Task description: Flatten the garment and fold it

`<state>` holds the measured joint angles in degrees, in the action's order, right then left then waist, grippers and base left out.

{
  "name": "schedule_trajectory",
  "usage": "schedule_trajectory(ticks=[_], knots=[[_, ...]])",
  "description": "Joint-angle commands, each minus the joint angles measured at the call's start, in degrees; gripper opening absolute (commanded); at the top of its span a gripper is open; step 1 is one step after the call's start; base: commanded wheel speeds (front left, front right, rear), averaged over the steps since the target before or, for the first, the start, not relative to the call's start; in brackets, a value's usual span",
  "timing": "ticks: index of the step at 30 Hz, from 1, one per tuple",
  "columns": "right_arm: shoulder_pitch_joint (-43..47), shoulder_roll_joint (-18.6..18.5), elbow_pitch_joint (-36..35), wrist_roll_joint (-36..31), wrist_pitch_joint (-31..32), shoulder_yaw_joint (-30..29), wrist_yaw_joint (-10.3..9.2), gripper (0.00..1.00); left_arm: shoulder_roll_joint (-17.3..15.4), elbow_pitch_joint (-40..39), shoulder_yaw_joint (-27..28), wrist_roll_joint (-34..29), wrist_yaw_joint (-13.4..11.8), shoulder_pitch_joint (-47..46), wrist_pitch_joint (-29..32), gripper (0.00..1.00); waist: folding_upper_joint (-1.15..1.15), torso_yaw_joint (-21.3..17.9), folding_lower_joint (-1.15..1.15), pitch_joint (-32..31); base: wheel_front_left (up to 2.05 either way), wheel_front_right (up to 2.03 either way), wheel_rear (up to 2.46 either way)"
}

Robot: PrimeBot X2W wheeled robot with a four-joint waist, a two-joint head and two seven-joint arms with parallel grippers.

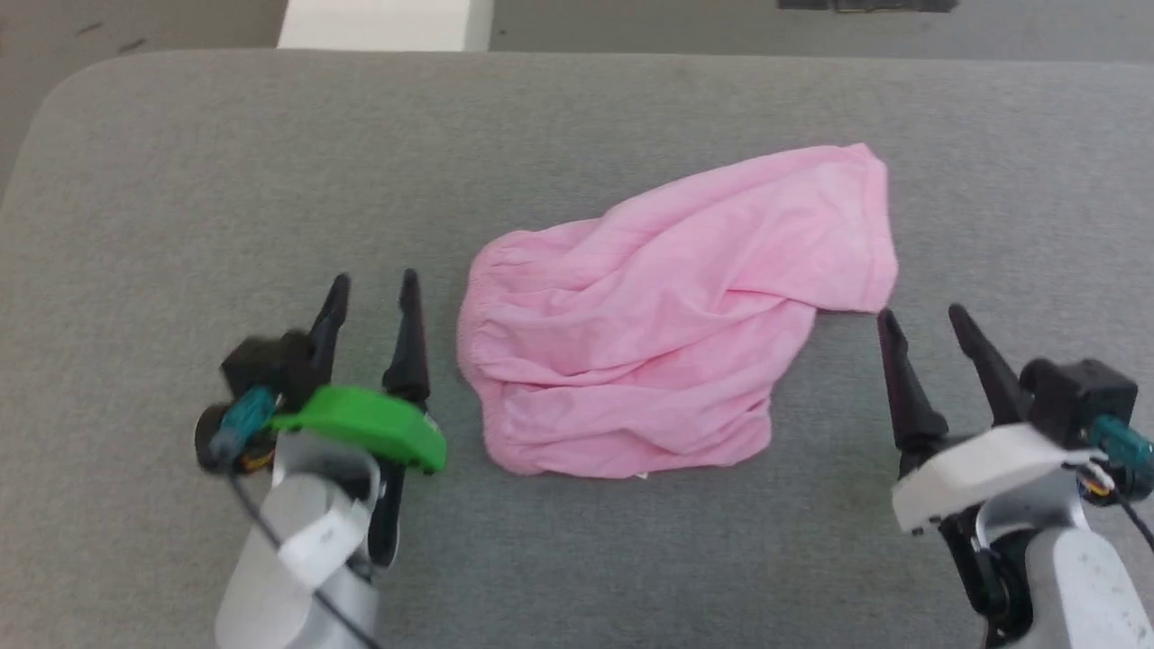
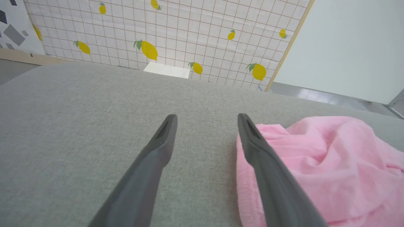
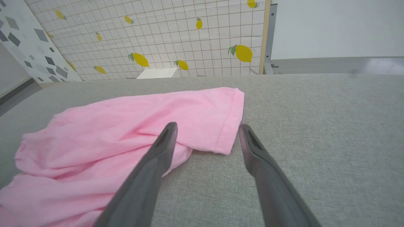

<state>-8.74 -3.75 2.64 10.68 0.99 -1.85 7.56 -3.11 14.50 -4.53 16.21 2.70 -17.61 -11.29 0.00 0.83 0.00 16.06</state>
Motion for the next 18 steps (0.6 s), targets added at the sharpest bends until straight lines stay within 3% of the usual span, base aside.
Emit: schedule_trajectory(ticks=[1,9,18], knots=[[1.07,0.37,-0.99,-0.17,0.01,-0.15,-0.08,1.0,-0.17,1.08,-0.53,-0.52,-0.42,-3.33,1.75,1.0,0.0,-2.58,0.0,-0.62,0.0,0.0,0.0],[1.09,0.84,-3.32,1.26,0.56,2.08,-0.08,1.0,-1.88,12.08,-3.79,-2.6,-1.66,-17.91,19.36,1.0,0.0,-6.51,0.0,2.67,0.0,0.0,0.0],[-0.17,0.86,-3.81,2.7,0.3,4.3,-0.08,1.0,-7.82,20.75,-9.91,-9.17,-1.81,-25.51,42.37,1.0,0.0,-9.16,0.0,5.63,0.0,0.0,0.0]])
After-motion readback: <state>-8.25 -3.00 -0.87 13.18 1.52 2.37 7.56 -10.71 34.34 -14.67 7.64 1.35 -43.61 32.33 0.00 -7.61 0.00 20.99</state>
